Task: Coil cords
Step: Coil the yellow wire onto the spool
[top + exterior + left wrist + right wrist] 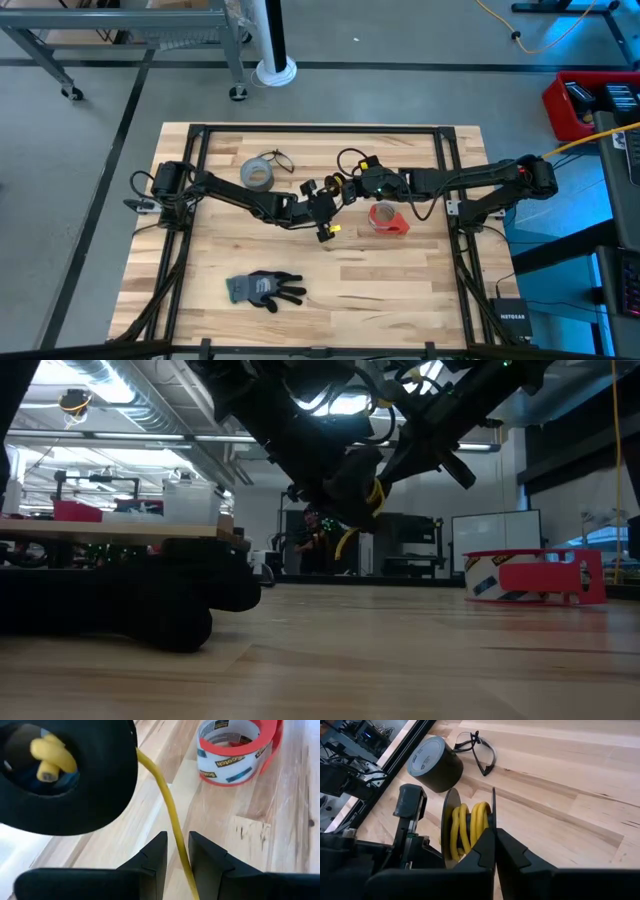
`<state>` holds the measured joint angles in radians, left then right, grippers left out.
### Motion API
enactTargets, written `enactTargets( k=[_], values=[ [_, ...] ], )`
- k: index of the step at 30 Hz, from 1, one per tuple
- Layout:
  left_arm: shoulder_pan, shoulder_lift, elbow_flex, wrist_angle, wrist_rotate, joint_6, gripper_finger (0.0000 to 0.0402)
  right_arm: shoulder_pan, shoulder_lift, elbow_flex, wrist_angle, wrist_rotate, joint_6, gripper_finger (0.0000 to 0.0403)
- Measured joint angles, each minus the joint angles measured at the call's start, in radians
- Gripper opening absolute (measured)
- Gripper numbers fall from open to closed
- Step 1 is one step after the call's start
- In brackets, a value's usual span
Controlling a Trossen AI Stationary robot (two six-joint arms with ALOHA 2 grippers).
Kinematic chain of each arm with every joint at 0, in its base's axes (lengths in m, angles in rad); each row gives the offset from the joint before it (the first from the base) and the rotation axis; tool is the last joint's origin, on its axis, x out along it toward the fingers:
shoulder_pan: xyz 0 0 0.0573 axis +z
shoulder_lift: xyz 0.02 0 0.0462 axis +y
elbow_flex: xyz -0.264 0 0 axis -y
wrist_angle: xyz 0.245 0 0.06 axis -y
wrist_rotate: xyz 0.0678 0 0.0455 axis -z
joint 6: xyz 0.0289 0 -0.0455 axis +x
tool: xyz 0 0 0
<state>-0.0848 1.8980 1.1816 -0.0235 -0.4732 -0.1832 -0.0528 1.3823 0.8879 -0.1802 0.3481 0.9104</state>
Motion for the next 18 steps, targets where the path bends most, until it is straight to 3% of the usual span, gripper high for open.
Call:
enactTargets(
  k=[18],
  values=[
    [-0.020,0.000,0.000,-0.126,-0.002,-0.108,0.0068,0.000,-0.068,0.000,-0.016,0.000,-0.014,0.0005]
  ],
)
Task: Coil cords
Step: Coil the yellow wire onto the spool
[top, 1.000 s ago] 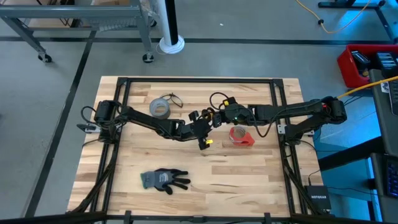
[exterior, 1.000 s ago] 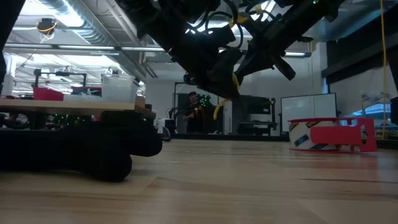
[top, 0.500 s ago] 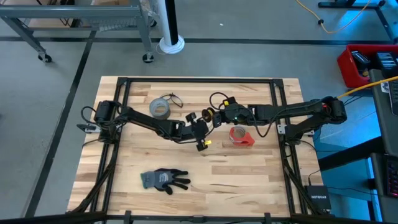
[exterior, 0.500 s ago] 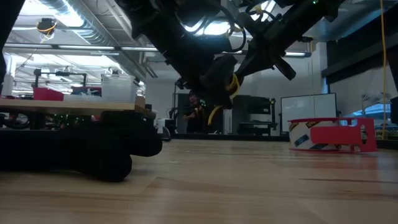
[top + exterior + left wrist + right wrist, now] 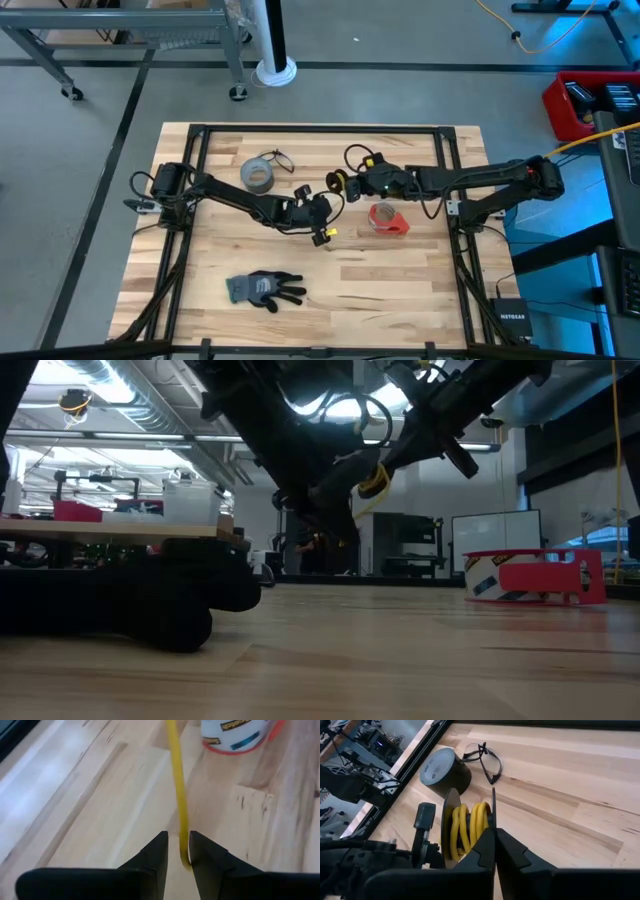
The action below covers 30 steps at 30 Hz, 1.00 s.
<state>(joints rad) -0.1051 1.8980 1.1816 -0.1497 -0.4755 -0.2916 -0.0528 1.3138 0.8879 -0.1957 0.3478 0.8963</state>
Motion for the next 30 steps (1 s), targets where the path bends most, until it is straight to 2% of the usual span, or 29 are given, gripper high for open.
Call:
enactTargets(
  k=[8,19,30],
  values=[
    [0.000,0.000,0.000,-0.033,-0.006,-0.027,0.0006,0.000,-0.011,0.000,-0.030,-0.027,-0.010,0.0005],
    [0.002,0.000,0.000,-0.112,-0.024,-0.003,0.0003,0.000,-0.012,0.000,-0.083,-0.234,-0.010,0.0005],
    [0.013,-0.022,0.000,-0.171,-0.083,0.042,0.0002,0.001,0.005,0.000,-0.165,-0.316,-0.011,0.0005]
  ],
)
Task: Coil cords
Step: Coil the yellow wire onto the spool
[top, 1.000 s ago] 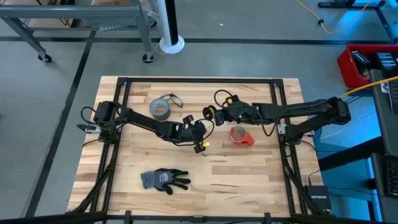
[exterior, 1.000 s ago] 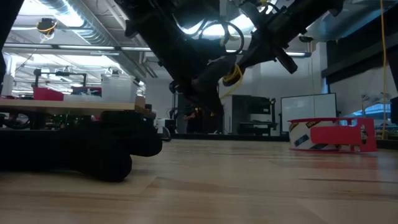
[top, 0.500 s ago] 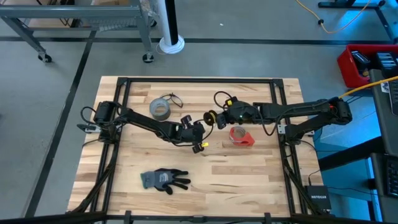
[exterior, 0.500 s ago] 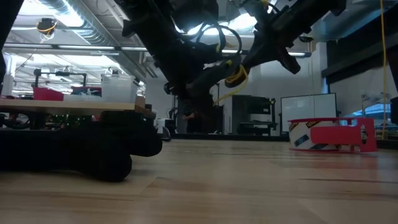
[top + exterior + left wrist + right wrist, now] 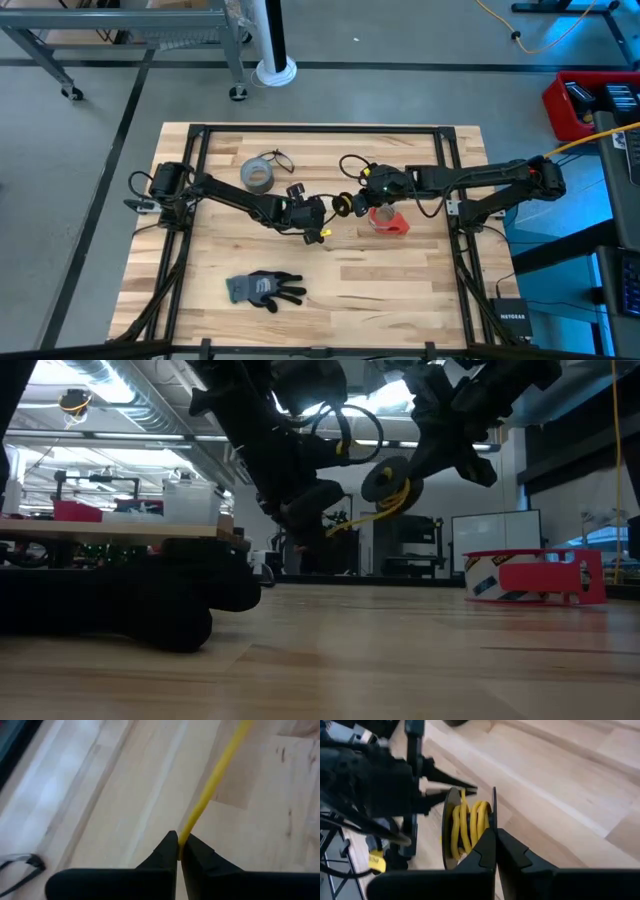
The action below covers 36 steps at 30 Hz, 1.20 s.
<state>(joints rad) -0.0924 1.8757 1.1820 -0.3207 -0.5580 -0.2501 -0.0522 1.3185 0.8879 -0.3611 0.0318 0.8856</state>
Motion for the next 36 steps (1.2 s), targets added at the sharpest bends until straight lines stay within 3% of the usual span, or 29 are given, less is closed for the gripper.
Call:
enactTargets(
  k=[8,14,23,36],
  values=[
    [0.053,-0.034,0.000,-0.005,-0.022,0.062,0.0001,0.000,0.110,0.000,0.023,-0.078,0.000,0.0005],
    [0.070,-0.035,0.000,0.034,0.078,0.106,0.0001,0.001,0.169,-0.001,0.091,-0.097,0.003,0.0005],
    [0.069,-0.035,0.029,0.040,0.178,0.101,0.0001,0.001,0.225,-0.001,0.150,-0.067,0.057,0.0005],
    [0.069,-0.035,0.105,0.033,0.225,0.128,0.0001,0.000,0.233,-0.001,0.155,-0.005,0.081,0.0005]
  ],
)
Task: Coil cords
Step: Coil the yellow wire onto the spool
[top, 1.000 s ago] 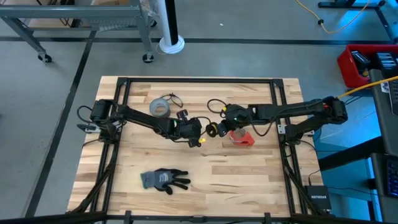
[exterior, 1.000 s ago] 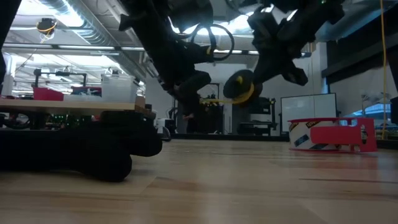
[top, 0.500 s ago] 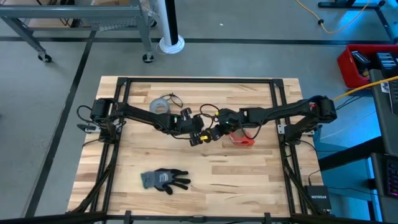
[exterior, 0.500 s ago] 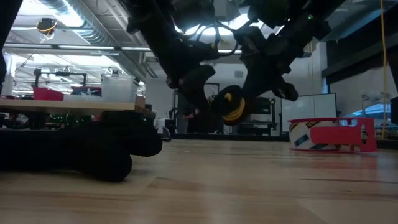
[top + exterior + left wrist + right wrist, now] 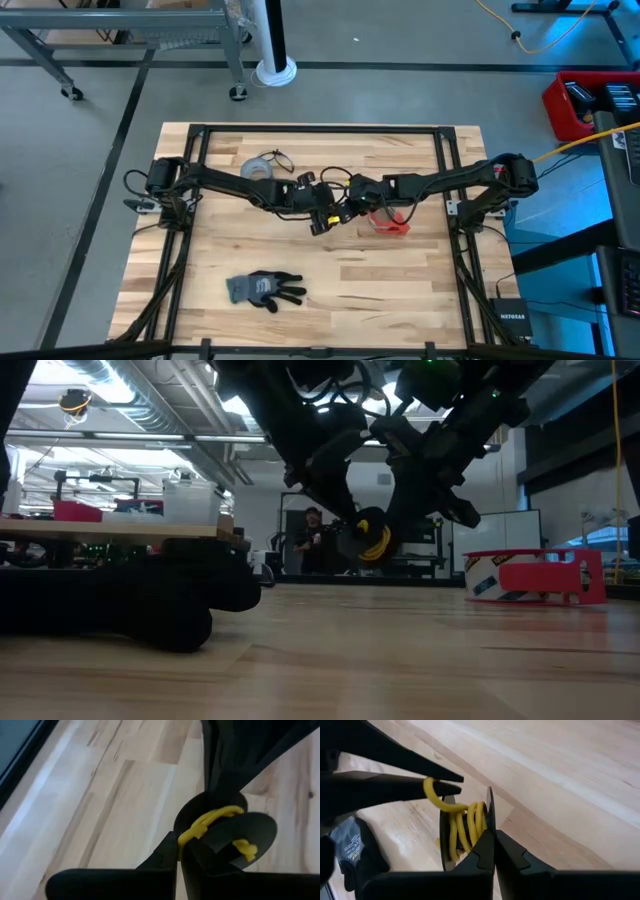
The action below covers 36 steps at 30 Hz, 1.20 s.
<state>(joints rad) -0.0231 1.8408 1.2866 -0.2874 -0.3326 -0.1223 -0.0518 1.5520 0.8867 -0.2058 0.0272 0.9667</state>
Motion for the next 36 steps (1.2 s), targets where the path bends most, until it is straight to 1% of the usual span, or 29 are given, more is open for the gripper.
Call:
enactTargets(
  k=[7,19,25,30,34,36],
  values=[
    [-0.002,0.000,0.010,-0.011,0.011,0.000,0.0001,0.000,0.000,0.000,0.003,0.018,0.002,0.0005],
    [-0.002,-0.003,0.011,-0.158,0.020,-0.001,0.0001,-0.001,0.001,0.000,0.002,0.032,0.006,0.0005],
    [-0.002,-0.043,0.010,-0.255,0.020,-0.001,0.0001,-0.001,0.001,0.000,0.007,0.034,0.006,0.0005],
    [-0.002,-0.082,0.010,-0.232,0.019,-0.008,0.0001,-0.001,0.000,0.001,0.042,0.060,0.006,0.0005],
    [-0.002,-0.085,0.009,-0.200,0.021,-0.018,0.0001,-0.001,0.000,0.001,0.056,0.060,0.006,0.0005],
    [-0.002,-0.085,0.009,-0.193,0.039,-0.028,0.0001,-0.001,0.000,0.001,0.056,0.059,0.006,0.0005]
  ],
)
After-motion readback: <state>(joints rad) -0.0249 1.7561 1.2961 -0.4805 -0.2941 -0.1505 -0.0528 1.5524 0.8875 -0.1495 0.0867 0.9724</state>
